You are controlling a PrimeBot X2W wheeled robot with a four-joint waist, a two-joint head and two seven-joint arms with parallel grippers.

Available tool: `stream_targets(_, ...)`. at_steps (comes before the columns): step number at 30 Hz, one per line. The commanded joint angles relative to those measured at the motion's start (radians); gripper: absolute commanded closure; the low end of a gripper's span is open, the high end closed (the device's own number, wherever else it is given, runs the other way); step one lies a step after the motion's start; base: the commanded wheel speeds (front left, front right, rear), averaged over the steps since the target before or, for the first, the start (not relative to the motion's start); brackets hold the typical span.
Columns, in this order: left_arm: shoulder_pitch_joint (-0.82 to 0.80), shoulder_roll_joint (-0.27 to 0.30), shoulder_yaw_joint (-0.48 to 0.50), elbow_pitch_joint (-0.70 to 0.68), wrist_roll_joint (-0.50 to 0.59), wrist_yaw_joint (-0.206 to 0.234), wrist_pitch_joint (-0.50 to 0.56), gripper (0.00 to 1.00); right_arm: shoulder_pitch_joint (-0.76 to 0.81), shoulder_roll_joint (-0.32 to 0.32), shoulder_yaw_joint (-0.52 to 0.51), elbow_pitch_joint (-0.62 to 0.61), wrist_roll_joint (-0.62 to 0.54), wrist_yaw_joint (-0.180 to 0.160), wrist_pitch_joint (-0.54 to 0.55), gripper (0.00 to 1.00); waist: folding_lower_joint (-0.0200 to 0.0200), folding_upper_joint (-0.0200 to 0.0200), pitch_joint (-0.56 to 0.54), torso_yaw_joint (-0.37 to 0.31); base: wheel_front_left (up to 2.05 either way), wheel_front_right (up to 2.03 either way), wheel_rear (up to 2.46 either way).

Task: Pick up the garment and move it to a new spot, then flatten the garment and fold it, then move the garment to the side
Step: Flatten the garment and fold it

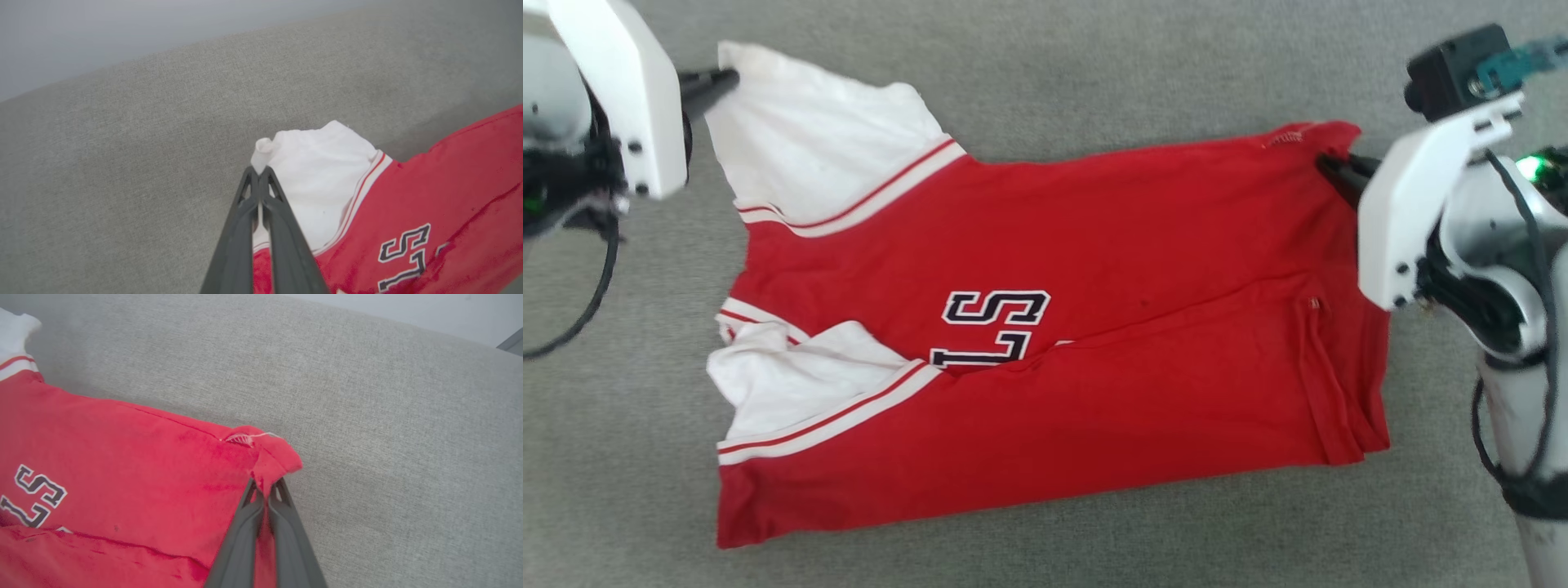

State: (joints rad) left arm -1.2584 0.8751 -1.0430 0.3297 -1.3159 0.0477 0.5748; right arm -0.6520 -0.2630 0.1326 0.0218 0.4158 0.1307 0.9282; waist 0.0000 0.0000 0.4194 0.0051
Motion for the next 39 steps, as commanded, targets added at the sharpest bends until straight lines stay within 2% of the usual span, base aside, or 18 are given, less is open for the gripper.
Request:
stream_targets(1, 0.02, 0.017, 0.0, -0.033, 0.004, 0.015, -0.002, 1.0, 0.022, -0.006, -0.004, -0.019, 0.006, 0.0, 0.004, 1.0, 0.0, 0.0, -0.02, 0.014, 0.0, 0.0, 0.0)
stream_targets(7, 0.116, 0.13, -0.006, -0.292, -0.014, 0.133, -0.011, 1.0, 0.137, -0.031, -0.03, -0.152, 0.015, 0.0, 0.045, 1.0, 0.0, 0.0, -0.051, 0.032, 0.0, 0.0, 0.0)
stream_targets(12, 0.222, 0.236, -0.026, -0.505, -0.03, 0.249, -0.026, 1.0, 0.244, -0.046, -0.061, -0.243, 0.032, 0.0, 0.081, 1.0, 0.0, 0.0, -0.071, 0.043, 0.0, 0.0, 0.0)
stream_targets(17, 0.327, 0.318, -0.048, -0.661, -0.052, 0.339, -0.071, 1.0, 0.353, -0.033, -0.118, -0.291, 0.044, 0.0, 0.112, 1.0, 0.0, 0.0, -0.082, 0.048, 0.0, 0.0, 0.0)
stream_targets(21, 0.406, 0.335, -0.079, -0.705, -0.079, 0.368, -0.103, 1.0, 0.423, -0.013, -0.144, -0.286, 0.044, 0.0, 0.122, 1.0, 0.0, 0.0, -0.087, 0.05, 0.0, 0.0, 0.0)
stream_targets(24, 0.453, 0.308, -0.099, -0.664, -0.104, 0.358, -0.123, 1.0, 0.446, 0.001, -0.141, -0.257, 0.039, 0.0, 0.117, 0.98, 0.0, 0.0, -0.092, 0.05, 0.0, 0.0, 0.0)
stream_targets(25, 0.467, 0.298, -0.106, -0.642, -0.113, 0.351, -0.128, 1.0, 0.449, 0.004, -0.139, -0.242, 0.036, 0.0, 0.11, 0.92, 0.0, 0.0, -0.094, 0.049, 0.0, 0.0, 0.0)
stream_targets(26, 0.478, 0.282, -0.113, -0.616, -0.116, 0.338, -0.133, 1.0, 0.452, 0.013, -0.137, -0.222, 0.04, 0.0, 0.105, 0.55, 0.0, 0.0, -0.098, 0.048, 0.0, 0.0, 0.0)
stream_targets(27, 0.491, 0.267, -0.114, -0.589, -0.133, 0.33, -0.142, 1.0, 0.455, 0.017, -0.131, -0.209, 0.041, 0.0, 0.102, 0.0, 0.0, 0.0, -0.102, 0.047, 0.0, 0.0, 0.0)
stream_targets(30, 0.508, 0.244, -0.122, -0.537, -0.142, 0.308, -0.155, 0.99, 0.455, 0.023, -0.129, -0.189, 0.04, 0.0, 0.092, 0.0, 0.0, 0.0, -0.11, 0.046, 0.0, 0.0, 0.0)
stream_targets(31, 0.512, 0.233, -0.119, -0.513, -0.145, 0.298, -0.171, 0.62, 0.458, 0.028, -0.125, -0.185, 0.045, 0.0, 0.091, 0.0, 0.0, 0.0, -0.114, 0.045, 0.0, 0.0, 0.0)
stream_targets(32, 0.523, 0.222, -0.112, -0.492, -0.158, 0.289, -0.188, 0.31, 0.462, 0.028, -0.124, -0.184, 0.046, 0.0, 0.093, 0.0, 0.0, 0.0, -0.119, 0.044, 0.0, 0.0, 0.0)
stream_targets(35, 0.55, 0.21, -0.103, -0.448, -0.164, 0.267, -0.238, 0.0, 0.476, 0.034, -0.141, -0.194, 0.062, 0.0, 0.109, 0.0, 0.0, 0.0, -0.132, 0.041, 0.0, 0.0, 0.0)
stream_targets(39, 0.581, 0.208, -0.079, -0.43, -0.169, 0.237, -0.331, 0.0, 0.489, 0.037, -0.188, -0.215, 0.058, 0.0, 0.13, 0.0, 0.0, 0.0, -0.142, 0.041, 0.0, 0.0, 0.0)
